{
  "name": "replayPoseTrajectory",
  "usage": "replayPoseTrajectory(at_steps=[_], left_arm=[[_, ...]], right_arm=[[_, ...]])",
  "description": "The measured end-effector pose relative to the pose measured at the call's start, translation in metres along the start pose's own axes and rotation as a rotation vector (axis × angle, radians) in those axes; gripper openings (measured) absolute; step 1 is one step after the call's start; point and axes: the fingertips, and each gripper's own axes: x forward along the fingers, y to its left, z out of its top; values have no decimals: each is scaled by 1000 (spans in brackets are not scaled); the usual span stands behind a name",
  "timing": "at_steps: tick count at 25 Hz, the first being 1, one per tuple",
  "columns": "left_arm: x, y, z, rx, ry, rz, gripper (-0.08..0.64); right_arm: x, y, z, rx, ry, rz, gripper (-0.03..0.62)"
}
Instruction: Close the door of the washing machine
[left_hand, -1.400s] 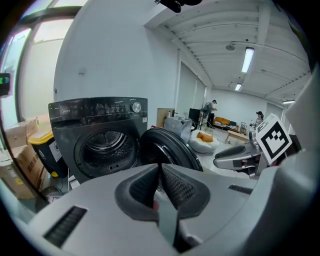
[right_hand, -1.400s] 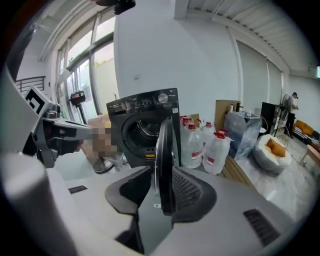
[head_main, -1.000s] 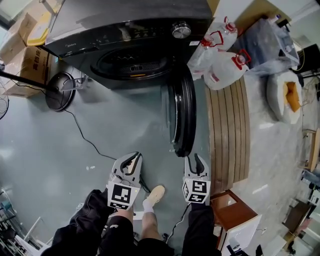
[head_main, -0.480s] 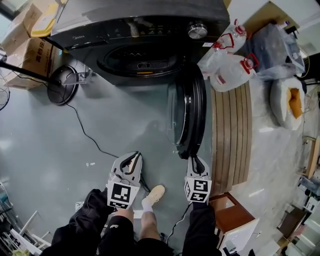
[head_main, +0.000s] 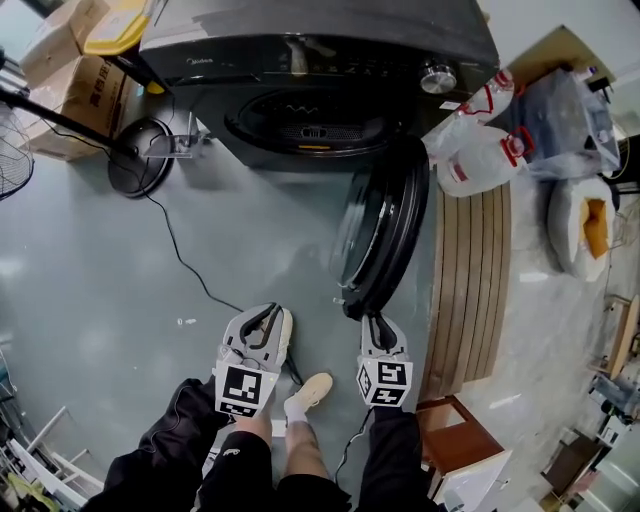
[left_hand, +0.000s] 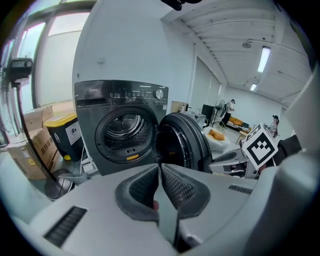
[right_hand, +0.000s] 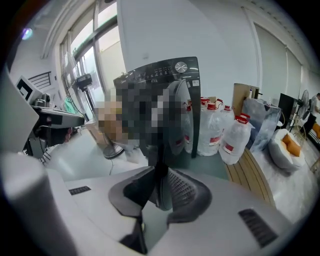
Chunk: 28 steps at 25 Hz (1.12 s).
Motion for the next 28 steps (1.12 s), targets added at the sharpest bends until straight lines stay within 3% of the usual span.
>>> replayPoseTrajectory(at_steps=[9, 28], left_arm=[[-19, 48, -7, -44, -11, 59, 38], [-33, 147, 6, -105, -42, 109, 38]], right_arm=[[26, 60, 17, 34, 9, 35, 101], [77, 142, 52, 92, 45, 55, 117]])
